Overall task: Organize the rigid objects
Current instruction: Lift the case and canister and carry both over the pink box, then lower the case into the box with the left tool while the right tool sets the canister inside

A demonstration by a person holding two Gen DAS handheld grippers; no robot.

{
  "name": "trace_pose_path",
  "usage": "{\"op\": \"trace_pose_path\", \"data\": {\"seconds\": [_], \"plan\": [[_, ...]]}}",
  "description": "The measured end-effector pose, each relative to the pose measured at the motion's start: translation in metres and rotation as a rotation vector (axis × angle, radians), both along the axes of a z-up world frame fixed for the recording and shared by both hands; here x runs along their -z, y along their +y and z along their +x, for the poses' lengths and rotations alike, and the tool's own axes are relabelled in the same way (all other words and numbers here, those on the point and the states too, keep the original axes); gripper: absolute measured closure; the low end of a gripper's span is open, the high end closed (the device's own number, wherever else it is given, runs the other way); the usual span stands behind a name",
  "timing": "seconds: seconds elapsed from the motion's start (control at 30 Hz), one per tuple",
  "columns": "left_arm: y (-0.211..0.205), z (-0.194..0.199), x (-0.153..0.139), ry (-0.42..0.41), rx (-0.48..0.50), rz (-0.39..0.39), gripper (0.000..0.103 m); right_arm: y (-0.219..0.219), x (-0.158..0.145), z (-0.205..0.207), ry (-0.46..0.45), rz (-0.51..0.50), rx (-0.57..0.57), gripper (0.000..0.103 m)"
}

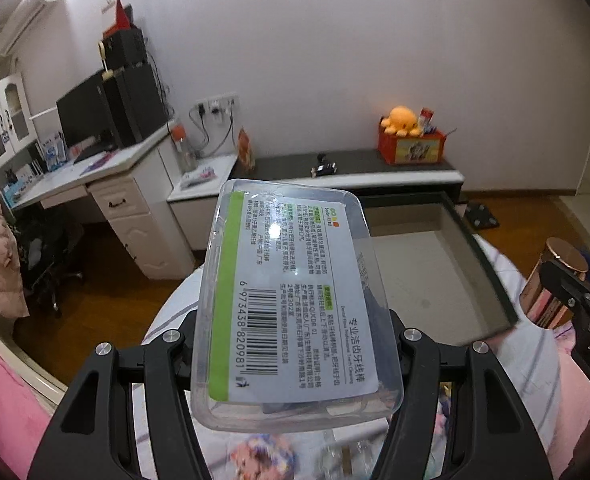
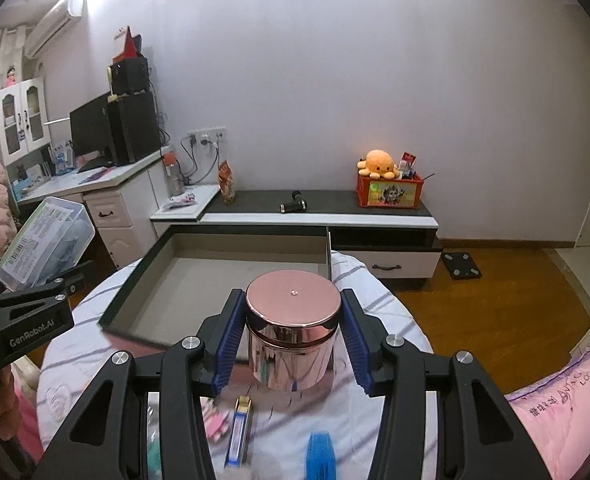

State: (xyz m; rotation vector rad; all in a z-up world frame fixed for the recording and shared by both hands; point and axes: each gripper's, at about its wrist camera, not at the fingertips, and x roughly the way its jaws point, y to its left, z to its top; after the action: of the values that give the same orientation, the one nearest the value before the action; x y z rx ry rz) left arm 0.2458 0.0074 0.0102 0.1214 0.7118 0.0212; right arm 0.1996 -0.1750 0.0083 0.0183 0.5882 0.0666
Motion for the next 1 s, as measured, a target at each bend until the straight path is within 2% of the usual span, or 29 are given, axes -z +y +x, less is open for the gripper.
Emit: {"op": "trace_pose_path", "data": {"seconds": [0.23, 0.37, 0.57, 0.6, 0.63, 0.67, 0.73, 0.8, 0.83, 1.0], "plan": [[-0.012, 0.063, 0.041, 0.148, -0.004, 0.039, 0.041, 0.004, 0.027, 0.059, 0.088, -0.009, -0.042, 0.055], [-0.018, 0.083, 0.062, 0.221, -0.003, 0.052, 0.041, 0.006, 0.046, 0.084, 0.141, -0.014, -0.056, 0.055], [-0.021, 0.092, 0.076, 0.272, -0.001, 0.049, 0.039, 0.007, 0.062, 0.101, 0.191, -0.013, -0.073, 0.055], [-0.019, 0.094, 0.078, 0.288, 0.002, 0.038, 0.035, 0.007, 0.063, 0.101, 0.194, -0.009, -0.075, 0.054], [-0.018, 0.097, 0.079, 0.305, 0.004, 0.026, 0.025, 0.006, 0.064, 0.103, 0.199, -0.004, -0.072, 0.054], [-0.017, 0.098, 0.081, 0.318, 0.004, 0.015, 0.021, 0.005, 0.064, 0.103, 0.199, 0.001, -0.067, 0.054], [-0.017, 0.096, 0.081, 0.309, 0.000, 0.024, 0.016, 0.003, 0.064, 0.105, 0.200, 0.011, -0.051, 0.053], [-0.017, 0.095, 0.080, 0.297, -0.012, 0.041, 0.016, 0.001, 0.062, 0.103, 0.197, 0.025, -0.045, 0.038], [-0.017, 0.094, 0.080, 0.297, -0.011, 0.037, 0.015, 0.000, 0.060, 0.102, 0.190, 0.025, -0.036, 0.035], [-0.015, 0.093, 0.079, 0.300, -0.011, 0.032, 0.015, -0.003, 0.056, 0.100, 0.181, 0.022, -0.023, 0.034]]}}
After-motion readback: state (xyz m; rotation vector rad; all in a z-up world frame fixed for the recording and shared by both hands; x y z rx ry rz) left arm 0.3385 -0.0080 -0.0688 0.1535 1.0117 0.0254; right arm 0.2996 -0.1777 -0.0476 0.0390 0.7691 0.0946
